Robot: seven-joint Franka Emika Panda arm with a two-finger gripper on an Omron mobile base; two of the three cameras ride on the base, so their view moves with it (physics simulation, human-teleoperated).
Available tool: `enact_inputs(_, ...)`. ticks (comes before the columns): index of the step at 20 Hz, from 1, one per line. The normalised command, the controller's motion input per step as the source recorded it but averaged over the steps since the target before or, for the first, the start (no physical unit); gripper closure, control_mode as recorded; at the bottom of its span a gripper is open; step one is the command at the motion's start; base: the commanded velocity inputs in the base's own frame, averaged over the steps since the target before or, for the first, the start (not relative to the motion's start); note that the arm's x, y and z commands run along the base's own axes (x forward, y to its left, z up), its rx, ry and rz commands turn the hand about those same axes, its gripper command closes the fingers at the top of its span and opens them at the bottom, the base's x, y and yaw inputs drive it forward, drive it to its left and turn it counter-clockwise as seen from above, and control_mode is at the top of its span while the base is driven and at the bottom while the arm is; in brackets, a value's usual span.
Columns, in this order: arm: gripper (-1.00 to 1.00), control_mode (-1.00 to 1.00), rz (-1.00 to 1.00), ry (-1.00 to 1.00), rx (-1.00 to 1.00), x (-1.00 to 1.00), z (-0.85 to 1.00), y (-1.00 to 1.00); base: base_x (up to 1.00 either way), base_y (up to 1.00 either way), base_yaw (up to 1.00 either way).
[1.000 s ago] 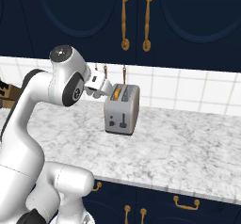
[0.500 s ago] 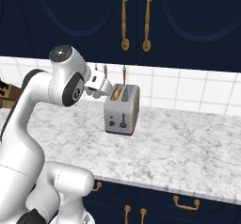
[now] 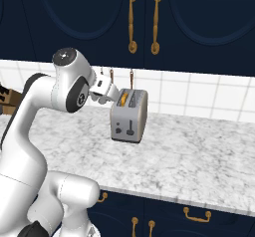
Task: Start the toaster. Once the lever pops up, take the bread to the plate on the dining counter.
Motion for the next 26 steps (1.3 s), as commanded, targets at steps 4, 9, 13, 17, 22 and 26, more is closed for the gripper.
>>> enact_inputs(4, -1.00, -1.00, 0.00, 0.00, 0.00, 0.00, 0.00, 0.00, 0.00, 0.00, 0.00)
enact_inputs(9, -1.00, -1.00, 0.00, 0.00, 0.00, 0.00, 0.00, 0.00, 0.00, 0.00, 0.00)
enact_inputs(13, -1.00, -1.00, 0.00, 0.00, 0.00, 0.00, 0.00, 0.00, 0.00, 0.00, 0.00)
enact_inputs(17, -1.00, -1.00, 0.00, 0.00, 0.00, 0.00, 0.00, 0.00, 0.00, 0.00, 0.00)
enact_inputs(22, -1.00, -1.00, 0.00, 0.00, 0.00, 0.00, 0.00, 0.00, 0.00, 0.00, 0.00)
enact_inputs(26, -1.00, -1.00, 0.00, 0.00, 0.00, 0.00, 0.00, 0.00, 0.00, 0.00, 0.00)
